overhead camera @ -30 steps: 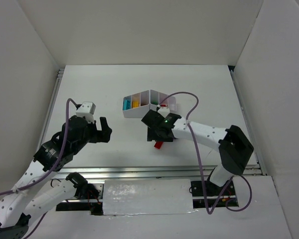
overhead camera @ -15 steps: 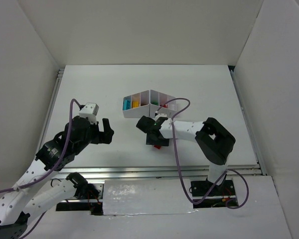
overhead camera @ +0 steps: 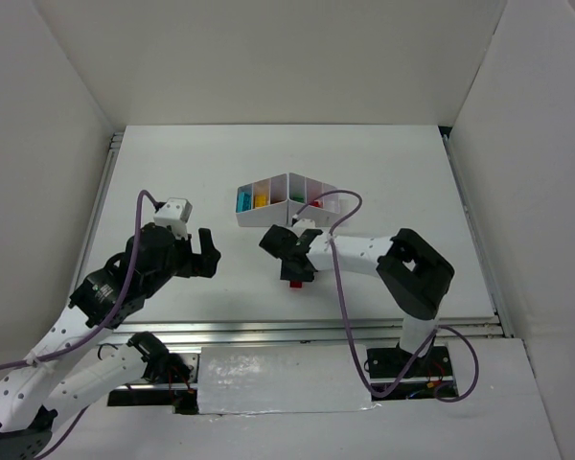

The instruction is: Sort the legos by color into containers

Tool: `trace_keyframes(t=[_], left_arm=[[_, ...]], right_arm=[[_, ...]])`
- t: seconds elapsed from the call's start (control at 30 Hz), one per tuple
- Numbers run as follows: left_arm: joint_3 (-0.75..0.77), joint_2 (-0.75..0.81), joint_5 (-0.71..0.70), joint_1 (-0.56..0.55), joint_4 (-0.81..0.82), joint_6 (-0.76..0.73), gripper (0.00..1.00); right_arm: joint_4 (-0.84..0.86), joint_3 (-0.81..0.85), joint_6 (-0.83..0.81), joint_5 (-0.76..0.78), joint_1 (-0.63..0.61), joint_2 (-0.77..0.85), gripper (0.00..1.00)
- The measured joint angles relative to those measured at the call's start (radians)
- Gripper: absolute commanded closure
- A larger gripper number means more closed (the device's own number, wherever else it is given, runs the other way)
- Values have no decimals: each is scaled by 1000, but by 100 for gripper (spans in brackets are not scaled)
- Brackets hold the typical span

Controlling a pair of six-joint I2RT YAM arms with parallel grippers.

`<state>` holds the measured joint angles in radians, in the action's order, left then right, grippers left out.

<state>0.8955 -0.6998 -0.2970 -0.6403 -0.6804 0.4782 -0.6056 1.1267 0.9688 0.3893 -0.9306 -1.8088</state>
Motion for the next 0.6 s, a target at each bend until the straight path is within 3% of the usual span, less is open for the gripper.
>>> trace_keyframes(t=[0.27,0.6], left_arm=[[0,2,0,0,0,0,1],[0,7,0,0,0,0,1]], right_arm=[[26,42,-153,-97,-35,196,81],[-38,332,-477,-167,317,208,83]])
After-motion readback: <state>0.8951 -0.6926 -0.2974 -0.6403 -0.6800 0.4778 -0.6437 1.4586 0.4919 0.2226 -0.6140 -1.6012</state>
